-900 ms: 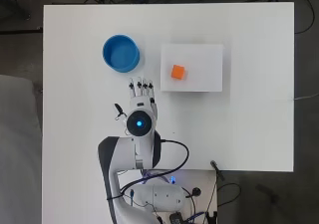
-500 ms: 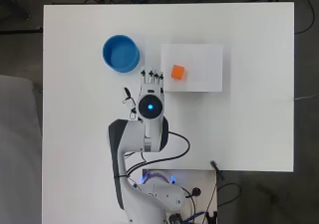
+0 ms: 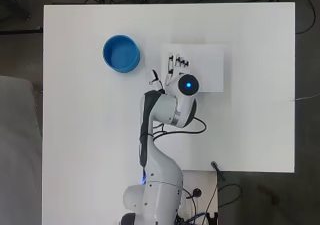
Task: Teleoperate dual arm-hand system to pick and place objects
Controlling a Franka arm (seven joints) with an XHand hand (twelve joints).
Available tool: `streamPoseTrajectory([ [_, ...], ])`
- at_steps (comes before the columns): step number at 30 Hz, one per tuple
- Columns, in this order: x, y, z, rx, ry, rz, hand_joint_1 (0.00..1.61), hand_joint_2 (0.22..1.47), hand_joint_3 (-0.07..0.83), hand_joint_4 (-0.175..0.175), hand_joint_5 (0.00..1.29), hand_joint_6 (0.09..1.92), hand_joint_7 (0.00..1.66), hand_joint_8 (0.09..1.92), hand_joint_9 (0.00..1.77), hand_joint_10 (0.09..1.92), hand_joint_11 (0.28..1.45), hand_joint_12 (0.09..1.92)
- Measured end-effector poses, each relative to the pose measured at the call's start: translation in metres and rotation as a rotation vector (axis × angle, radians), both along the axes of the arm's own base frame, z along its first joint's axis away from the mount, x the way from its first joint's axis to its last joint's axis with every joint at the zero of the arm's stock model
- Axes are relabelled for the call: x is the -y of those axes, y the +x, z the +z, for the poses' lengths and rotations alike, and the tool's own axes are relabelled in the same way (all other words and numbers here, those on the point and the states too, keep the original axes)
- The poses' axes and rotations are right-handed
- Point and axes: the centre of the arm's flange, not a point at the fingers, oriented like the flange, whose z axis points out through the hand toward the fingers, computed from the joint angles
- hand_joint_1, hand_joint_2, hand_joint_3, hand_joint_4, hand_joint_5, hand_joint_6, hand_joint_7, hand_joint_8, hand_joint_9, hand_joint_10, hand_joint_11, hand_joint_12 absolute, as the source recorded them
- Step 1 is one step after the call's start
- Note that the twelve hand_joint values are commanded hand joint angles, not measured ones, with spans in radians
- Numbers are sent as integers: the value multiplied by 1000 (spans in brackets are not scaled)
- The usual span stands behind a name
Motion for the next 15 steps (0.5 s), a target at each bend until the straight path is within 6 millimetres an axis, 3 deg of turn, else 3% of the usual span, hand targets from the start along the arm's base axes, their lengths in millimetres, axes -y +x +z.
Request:
streamPoseTrajectory([
  [6,20,-14,-41,55,-128,-131,117,1022,-7,65,324,87,329,87,416,87,486,87],
  [12,37,-20,-76,90,-193,-58,143,1014,-6,41,307,87,323,87,444,87,481,87],
  [15,36,-9,-74,63,-162,-28,166,997,-10,42,283,87,304,87,425,87,471,87],
])
